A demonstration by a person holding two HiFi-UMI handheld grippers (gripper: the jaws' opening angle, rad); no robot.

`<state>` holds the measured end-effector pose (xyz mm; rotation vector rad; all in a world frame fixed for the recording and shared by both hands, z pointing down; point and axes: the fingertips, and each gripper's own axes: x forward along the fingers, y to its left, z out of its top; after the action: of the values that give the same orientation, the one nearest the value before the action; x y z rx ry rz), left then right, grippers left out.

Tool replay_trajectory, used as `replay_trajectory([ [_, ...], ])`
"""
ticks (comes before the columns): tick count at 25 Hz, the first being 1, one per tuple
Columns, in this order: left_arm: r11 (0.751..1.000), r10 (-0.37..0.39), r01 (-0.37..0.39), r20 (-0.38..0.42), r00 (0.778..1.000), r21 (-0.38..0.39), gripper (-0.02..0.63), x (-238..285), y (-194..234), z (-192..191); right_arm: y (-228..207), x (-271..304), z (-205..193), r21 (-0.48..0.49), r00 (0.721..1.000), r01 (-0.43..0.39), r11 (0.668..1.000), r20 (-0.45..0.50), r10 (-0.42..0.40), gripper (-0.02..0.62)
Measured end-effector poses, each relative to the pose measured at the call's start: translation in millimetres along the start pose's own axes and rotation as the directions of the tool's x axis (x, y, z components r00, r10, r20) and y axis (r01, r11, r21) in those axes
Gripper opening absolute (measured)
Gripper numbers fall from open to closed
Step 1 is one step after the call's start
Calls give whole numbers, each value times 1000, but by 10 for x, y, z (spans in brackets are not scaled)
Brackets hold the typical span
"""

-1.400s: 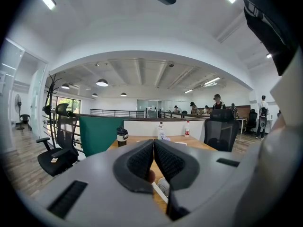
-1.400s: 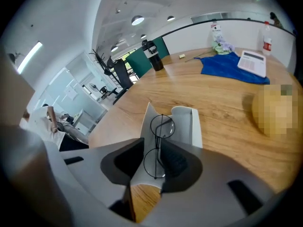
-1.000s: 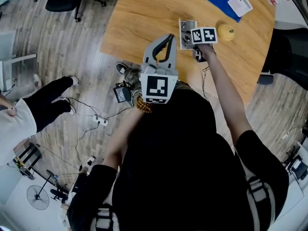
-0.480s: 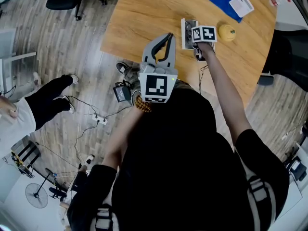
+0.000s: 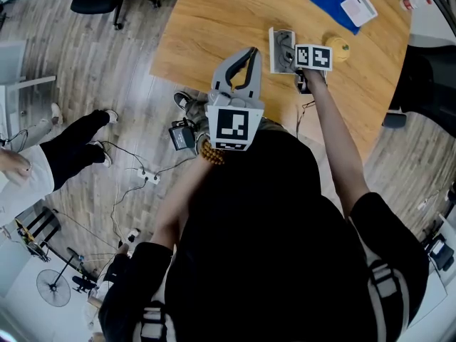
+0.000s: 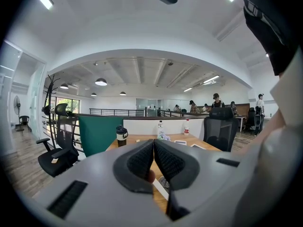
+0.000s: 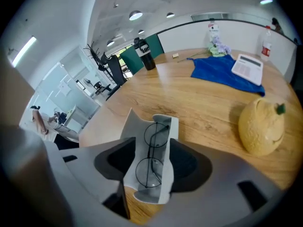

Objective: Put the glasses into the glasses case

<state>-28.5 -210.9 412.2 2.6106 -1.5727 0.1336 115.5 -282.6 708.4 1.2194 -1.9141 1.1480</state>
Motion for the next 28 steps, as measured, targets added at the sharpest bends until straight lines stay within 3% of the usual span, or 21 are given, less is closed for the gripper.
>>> replay_trajectory([
  [3,1000,4,-4,0,1000,1,22,-25,8,-5,-110,22,1,-41,999,49,998,-4,-49,301],
  [7,1000,4,-4,-2,1000,6,21,-22,-23,6,-113,150,-54,-61,999,28,998,-35,-30,340],
  [21,1000,14,-14,0,1000,4,23,-81,2,-6,-220,257,-139,-146,991,104,984,-69,-115,307],
  [28,1000,11,-11,2,1000,5,23,-89,-9,17,-282,209,-139,-136,990,123,983,-58,-132,284],
])
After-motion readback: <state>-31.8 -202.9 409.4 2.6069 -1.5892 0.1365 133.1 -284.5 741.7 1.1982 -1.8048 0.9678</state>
